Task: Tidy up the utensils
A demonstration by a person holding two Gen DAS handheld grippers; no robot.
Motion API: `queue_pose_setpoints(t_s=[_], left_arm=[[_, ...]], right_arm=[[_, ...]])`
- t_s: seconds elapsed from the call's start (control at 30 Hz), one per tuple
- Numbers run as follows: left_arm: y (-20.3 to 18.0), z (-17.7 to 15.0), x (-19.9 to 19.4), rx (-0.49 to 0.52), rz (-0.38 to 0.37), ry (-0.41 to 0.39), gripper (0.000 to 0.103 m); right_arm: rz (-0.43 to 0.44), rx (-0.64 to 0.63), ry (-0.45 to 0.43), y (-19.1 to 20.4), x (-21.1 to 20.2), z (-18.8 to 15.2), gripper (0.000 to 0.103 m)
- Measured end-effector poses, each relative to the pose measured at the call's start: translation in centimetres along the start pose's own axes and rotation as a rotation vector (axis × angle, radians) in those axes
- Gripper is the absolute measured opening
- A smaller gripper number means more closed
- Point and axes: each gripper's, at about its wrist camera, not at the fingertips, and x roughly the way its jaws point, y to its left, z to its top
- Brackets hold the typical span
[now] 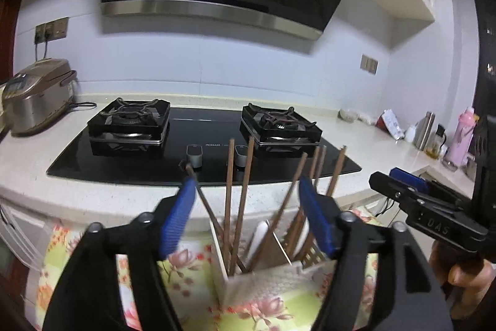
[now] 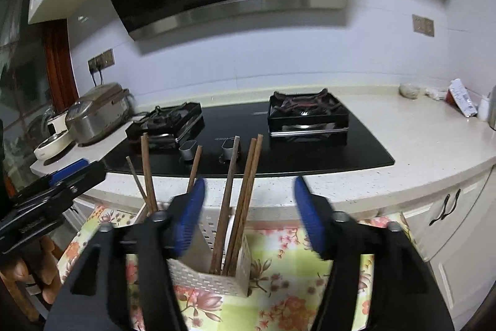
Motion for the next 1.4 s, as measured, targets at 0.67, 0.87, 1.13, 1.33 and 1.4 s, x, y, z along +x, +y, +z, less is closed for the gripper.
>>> queue_pose_setpoints(t_s=[0.67, 0.87, 1.13, 1.33, 1.4], left_arm=[[-0.7, -15.1, -4.5, 0.037, 0.035, -0.010, 0.098], [0.1, -15.1, -3.7, 0.016, 0.027, 0.003, 0.098], [0.0, -15.0, -3.6, 0.023, 0.013, 0.009, 0.098], [0.1, -15.0, -3.6, 0.021, 0.013, 0.007, 0.098], [0.2, -15.0, -3.6, 0.021, 0.012, 0.007, 0.098]], right_arm=[[0.014, -0.048, -0.049, -0.1, -2.9, -13.8, 0.085], [0.034, -0.062, -0.025, 0.2, -2.5, -14.3, 0.085], [0.059, -0.066, -0.024, 0.3, -2.5, -14.4, 0.085], [0.062, -0.053, -0.024, -0.2, -2.5, -14.2, 0.085], [0.060, -0.053, -0.024, -0.3, -2.6, -14.2, 0.085]])
